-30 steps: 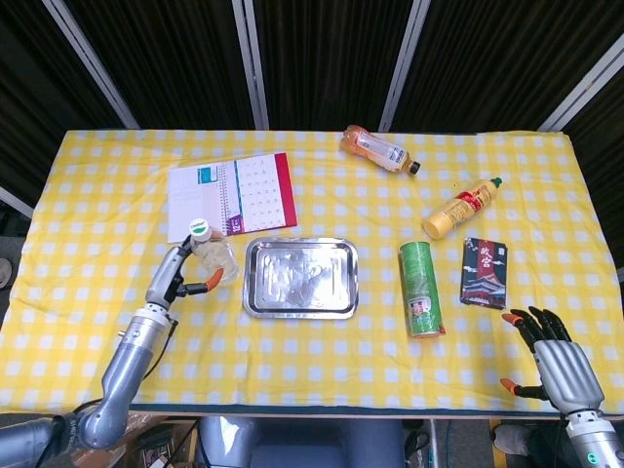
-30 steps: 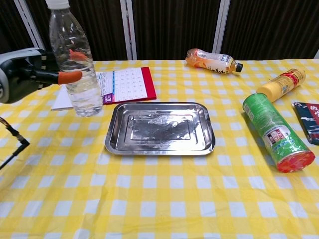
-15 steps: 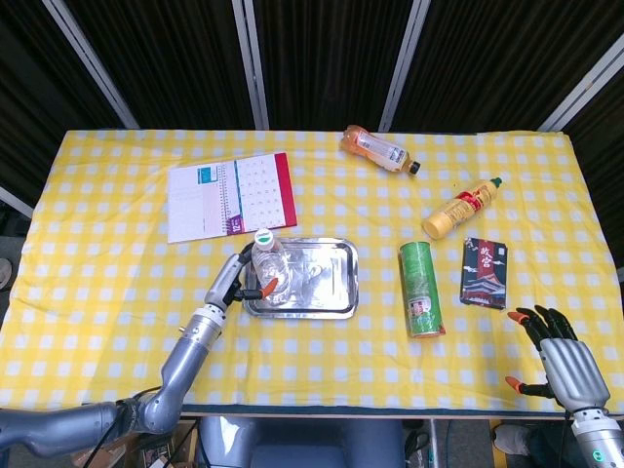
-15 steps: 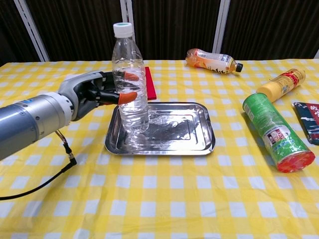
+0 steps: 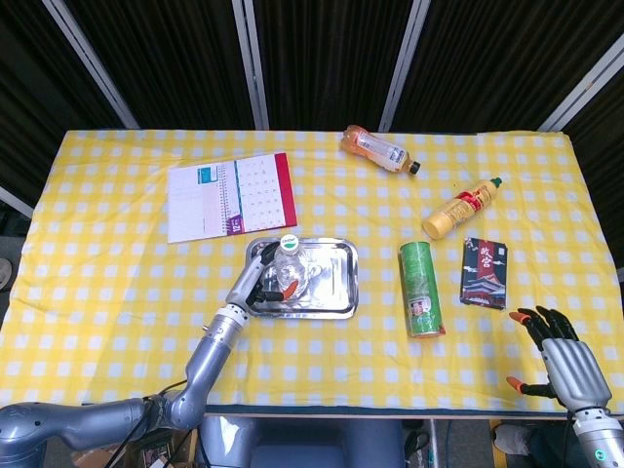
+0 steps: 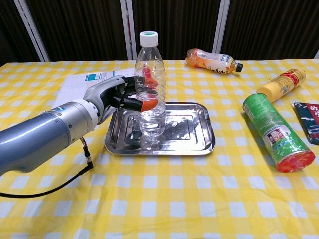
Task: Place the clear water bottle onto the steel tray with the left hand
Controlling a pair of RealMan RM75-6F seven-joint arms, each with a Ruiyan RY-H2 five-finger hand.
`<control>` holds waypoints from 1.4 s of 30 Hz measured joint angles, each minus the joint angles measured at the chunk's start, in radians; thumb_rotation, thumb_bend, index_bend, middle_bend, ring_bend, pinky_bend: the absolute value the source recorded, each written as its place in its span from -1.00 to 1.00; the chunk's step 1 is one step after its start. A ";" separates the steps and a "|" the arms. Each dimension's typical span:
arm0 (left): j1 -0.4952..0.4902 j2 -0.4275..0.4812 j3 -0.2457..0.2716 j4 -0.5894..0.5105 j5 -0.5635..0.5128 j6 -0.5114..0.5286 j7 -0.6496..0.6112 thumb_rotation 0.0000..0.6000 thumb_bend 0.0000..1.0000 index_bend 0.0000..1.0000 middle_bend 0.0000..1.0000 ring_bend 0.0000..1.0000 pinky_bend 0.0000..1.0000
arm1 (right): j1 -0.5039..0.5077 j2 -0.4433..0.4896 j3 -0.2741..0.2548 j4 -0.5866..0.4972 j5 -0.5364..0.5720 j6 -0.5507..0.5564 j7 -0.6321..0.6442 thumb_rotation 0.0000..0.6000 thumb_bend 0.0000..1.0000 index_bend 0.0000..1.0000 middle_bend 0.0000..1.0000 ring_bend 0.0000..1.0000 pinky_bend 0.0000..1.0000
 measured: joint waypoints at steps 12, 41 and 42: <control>0.006 -0.010 0.013 0.022 0.026 0.023 0.044 1.00 0.17 -0.12 -0.73 -1.00 -1.00 | -0.002 0.009 0.003 0.000 -0.004 0.007 0.020 1.00 -0.68 -0.62 -0.70 -0.92 -0.96; 0.019 0.008 0.037 0.049 0.052 -0.042 0.031 1.00 -0.06 -0.38 -0.83 -1.00 -1.00 | -0.003 0.015 0.001 0.002 -0.006 0.007 0.038 1.00 -0.68 -0.62 -0.70 -0.92 -0.96; 0.018 0.009 0.039 0.053 0.054 -0.048 0.029 1.00 -0.12 -0.43 -0.85 -1.00 -1.00 | -0.004 0.016 0.002 0.002 -0.006 0.008 0.039 1.00 -0.68 -0.62 -0.70 -0.92 -0.96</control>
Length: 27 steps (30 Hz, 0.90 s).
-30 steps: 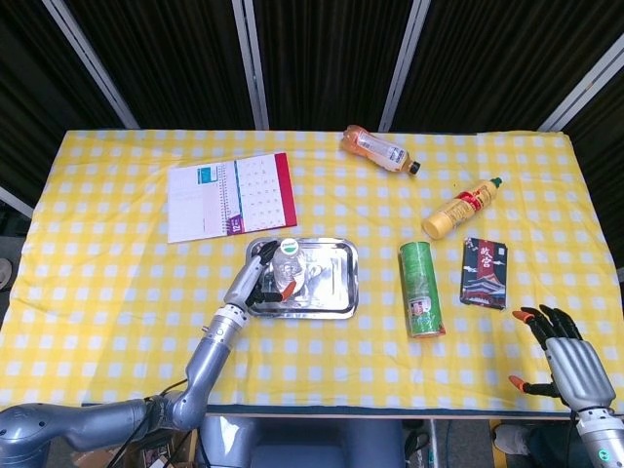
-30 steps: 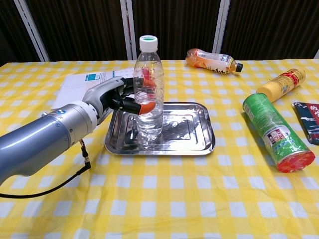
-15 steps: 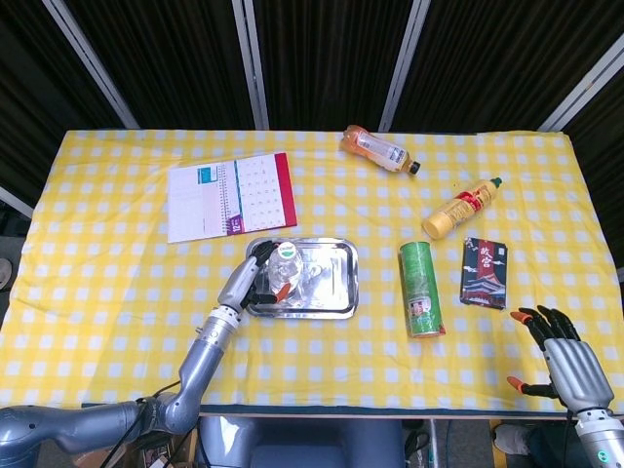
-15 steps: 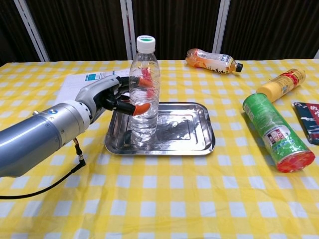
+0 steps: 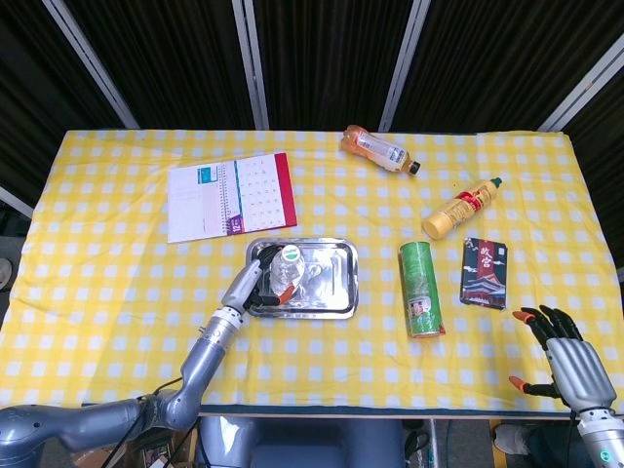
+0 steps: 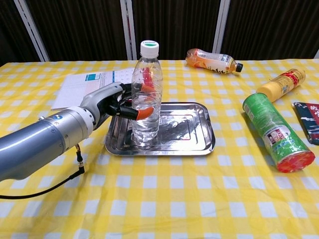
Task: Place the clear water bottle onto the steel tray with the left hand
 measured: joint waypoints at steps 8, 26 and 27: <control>0.008 0.029 0.001 -0.030 0.030 0.008 -0.005 1.00 -0.26 -0.51 -0.89 -1.00 -1.00 | 0.002 -0.001 -0.001 -0.002 -0.001 -0.004 -0.006 1.00 -0.68 -0.62 -0.70 -0.92 -0.96; 0.086 0.179 0.009 -0.155 0.035 0.077 0.014 1.00 -0.26 -0.54 -0.92 -1.00 -1.00 | 0.009 -0.005 -0.007 -0.019 -0.008 -0.021 -0.012 1.00 -0.69 -0.62 -0.70 -0.92 -0.96; 0.088 0.189 0.009 -0.159 0.031 0.075 0.015 1.00 -0.26 -0.54 -0.92 -1.00 -1.00 | 0.011 -0.004 -0.009 -0.021 -0.012 -0.025 -0.006 1.00 -0.69 -0.62 -0.70 -0.92 -0.96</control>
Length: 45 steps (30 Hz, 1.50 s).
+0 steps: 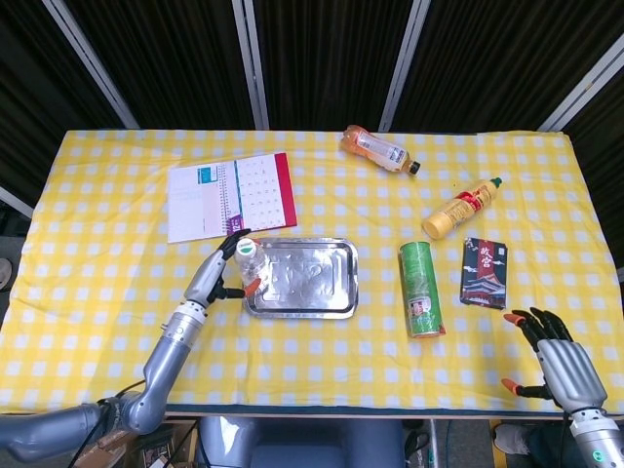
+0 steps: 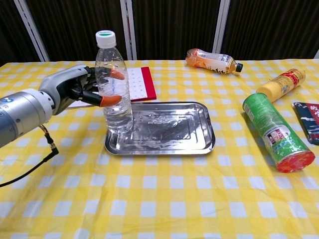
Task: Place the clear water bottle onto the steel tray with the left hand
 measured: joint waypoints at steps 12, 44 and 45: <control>-0.034 -0.049 -0.012 0.040 0.007 -0.030 -0.023 1.00 0.07 -0.12 -0.68 -1.00 -1.00 | 0.008 -0.001 0.006 0.013 0.024 -0.017 0.005 1.00 -0.69 -0.61 -0.70 -0.92 -0.96; -0.108 -0.167 -0.026 0.172 0.027 -0.105 -0.081 1.00 -0.47 -0.59 -1.00 -1.00 -1.00 | 0.008 0.001 0.003 0.021 0.020 -0.017 0.017 1.00 -0.68 -0.61 -0.71 -0.92 -0.96; -0.106 -0.164 -0.026 0.169 0.030 -0.102 -0.081 1.00 -0.47 -0.60 -1.00 -1.00 -1.00 | 0.008 0.001 0.003 0.020 0.021 -0.018 0.015 1.00 -0.68 -0.61 -0.71 -0.92 -0.96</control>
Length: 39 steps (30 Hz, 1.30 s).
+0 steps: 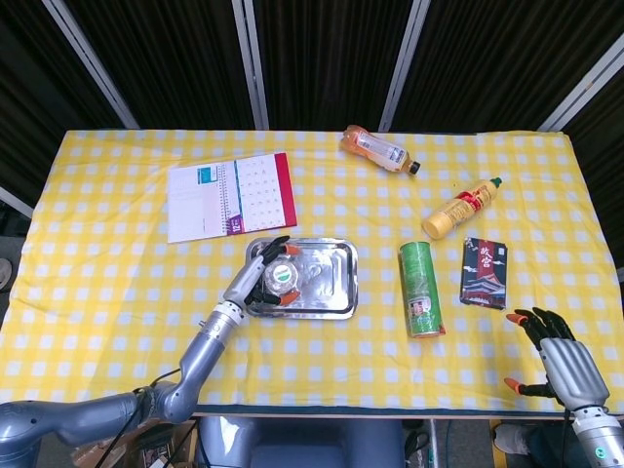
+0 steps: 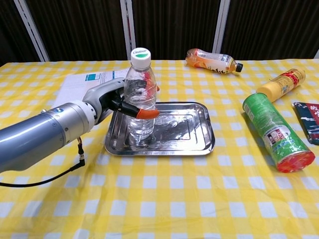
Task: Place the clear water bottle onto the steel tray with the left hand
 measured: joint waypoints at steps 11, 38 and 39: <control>0.012 0.022 0.008 -0.025 0.018 0.010 -0.013 1.00 -0.51 -0.60 -1.00 -1.00 -1.00 | 0.001 -0.001 0.002 0.001 0.011 -0.005 -0.003 1.00 -0.68 -0.61 -0.71 -0.92 -0.96; 0.041 0.105 0.012 -0.106 -0.007 0.045 0.038 1.00 -0.51 -0.68 -1.00 -1.00 -1.00 | 0.006 -0.003 0.001 -0.007 0.023 -0.019 -0.018 1.00 -0.68 -0.61 -0.71 -0.92 -0.96; 0.041 0.106 0.013 -0.106 -0.009 0.044 0.042 1.00 -0.51 -0.69 -1.00 -1.00 -1.00 | 0.006 -0.003 0.001 -0.008 0.023 -0.020 -0.020 1.00 -0.68 -0.61 -0.71 -0.92 -0.96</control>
